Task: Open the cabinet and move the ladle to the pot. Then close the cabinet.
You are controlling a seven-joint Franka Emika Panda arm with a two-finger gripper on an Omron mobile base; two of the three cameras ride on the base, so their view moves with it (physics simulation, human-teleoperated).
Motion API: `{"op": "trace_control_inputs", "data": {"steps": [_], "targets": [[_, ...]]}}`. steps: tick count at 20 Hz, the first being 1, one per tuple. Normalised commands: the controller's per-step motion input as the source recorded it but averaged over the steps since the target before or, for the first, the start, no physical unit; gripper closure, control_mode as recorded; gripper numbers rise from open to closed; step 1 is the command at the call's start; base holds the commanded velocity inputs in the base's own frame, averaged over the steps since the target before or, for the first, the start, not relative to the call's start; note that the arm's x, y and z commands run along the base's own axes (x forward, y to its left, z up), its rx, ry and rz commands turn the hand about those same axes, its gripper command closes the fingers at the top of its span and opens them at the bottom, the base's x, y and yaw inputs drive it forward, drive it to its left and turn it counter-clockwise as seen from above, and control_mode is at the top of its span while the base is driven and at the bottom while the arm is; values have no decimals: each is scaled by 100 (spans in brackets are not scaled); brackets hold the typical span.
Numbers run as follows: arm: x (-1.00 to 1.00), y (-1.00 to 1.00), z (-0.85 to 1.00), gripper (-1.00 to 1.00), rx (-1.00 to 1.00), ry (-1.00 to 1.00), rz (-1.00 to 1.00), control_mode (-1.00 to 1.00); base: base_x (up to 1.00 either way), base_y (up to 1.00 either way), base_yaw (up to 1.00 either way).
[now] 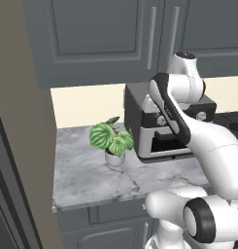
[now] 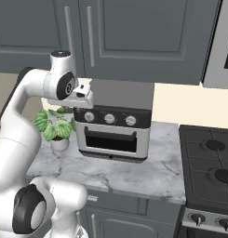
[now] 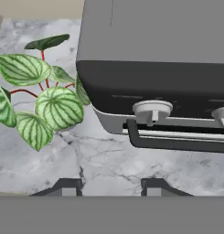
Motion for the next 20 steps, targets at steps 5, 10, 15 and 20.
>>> {"op": "trace_control_inputs", "data": {"steps": [5,10,15,20], "targets": [[-13,0,0,-100,0,-6,0,-100,0,0,0],[-30,0,0,-100,0,-19,0,-100,0,0,0],[-35,0,0,-100,0,-22,0,-100,0,0,0],[-27,2,13,-100,0,-22,0,-100,0,0,0]]}}
